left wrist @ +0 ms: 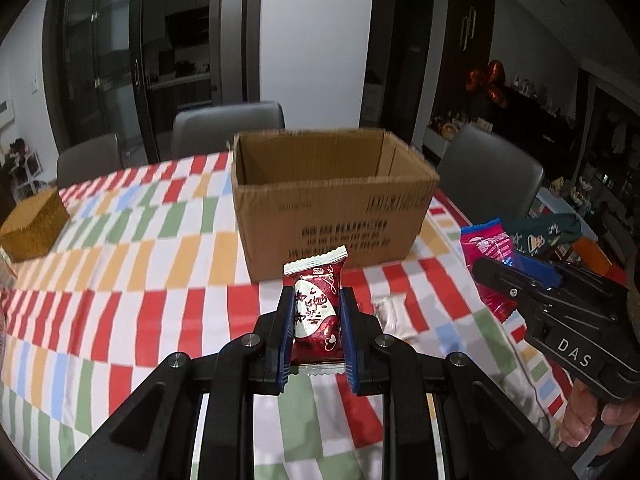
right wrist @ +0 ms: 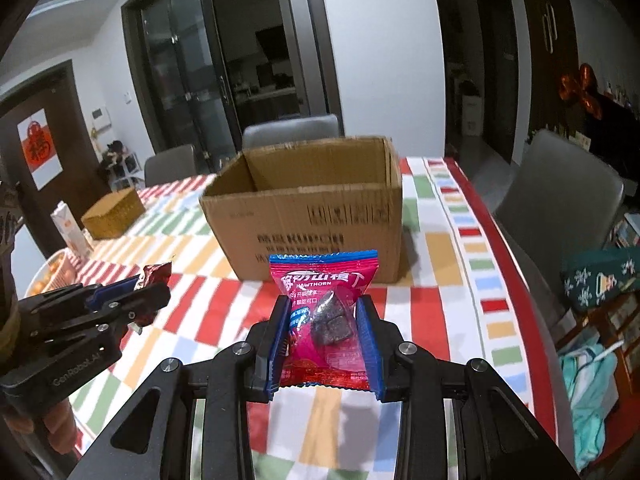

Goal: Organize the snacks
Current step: 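Carry both snacks over the box and open both tools to drop them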

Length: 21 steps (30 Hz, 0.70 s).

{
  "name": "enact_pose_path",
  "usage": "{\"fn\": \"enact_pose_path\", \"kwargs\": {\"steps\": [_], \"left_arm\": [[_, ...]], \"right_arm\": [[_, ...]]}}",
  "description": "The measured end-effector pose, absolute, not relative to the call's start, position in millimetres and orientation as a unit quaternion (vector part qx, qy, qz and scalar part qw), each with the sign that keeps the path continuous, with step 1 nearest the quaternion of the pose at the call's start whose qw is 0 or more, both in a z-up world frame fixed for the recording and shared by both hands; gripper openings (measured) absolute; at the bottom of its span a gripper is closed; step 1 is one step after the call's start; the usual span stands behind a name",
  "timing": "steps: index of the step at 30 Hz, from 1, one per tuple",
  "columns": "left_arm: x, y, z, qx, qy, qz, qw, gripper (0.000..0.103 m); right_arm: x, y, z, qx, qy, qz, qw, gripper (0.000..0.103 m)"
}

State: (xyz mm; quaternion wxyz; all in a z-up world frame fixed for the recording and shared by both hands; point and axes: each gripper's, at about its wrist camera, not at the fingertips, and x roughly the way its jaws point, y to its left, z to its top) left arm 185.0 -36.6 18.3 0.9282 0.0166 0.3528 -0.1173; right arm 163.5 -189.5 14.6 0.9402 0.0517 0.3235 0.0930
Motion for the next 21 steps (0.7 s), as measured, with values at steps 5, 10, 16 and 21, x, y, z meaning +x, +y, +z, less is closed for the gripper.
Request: {"fn": "enact_pose_path", "kwargs": {"steps": [5, 10, 16, 21], "left_arm": [[193.6, -40.8, 38.8, 0.027, 0.329, -0.118, 0.937, 0.022], [203.2, -44.2, 57.7, 0.039, 0.306, -0.117, 0.944, 0.022], [221.3, -46.4, 77.6, 0.042, 0.287, -0.121, 0.949, 0.022], [242.1, -48.7, 89.7, 0.045, 0.278, -0.123, 0.952, 0.022]], "right_arm": [[170.4, -188.9, 35.5, 0.051, 0.301, 0.099, 0.947, 0.034], [180.7, -188.8, 53.7, 0.049, 0.281, 0.102, 0.953, 0.034], [200.2, -186.8, 67.7, 0.050, 0.271, 0.108, 0.955, 0.034], [220.7, -184.9, 73.5, 0.048, 0.272, 0.112, 0.954, 0.034]]}}
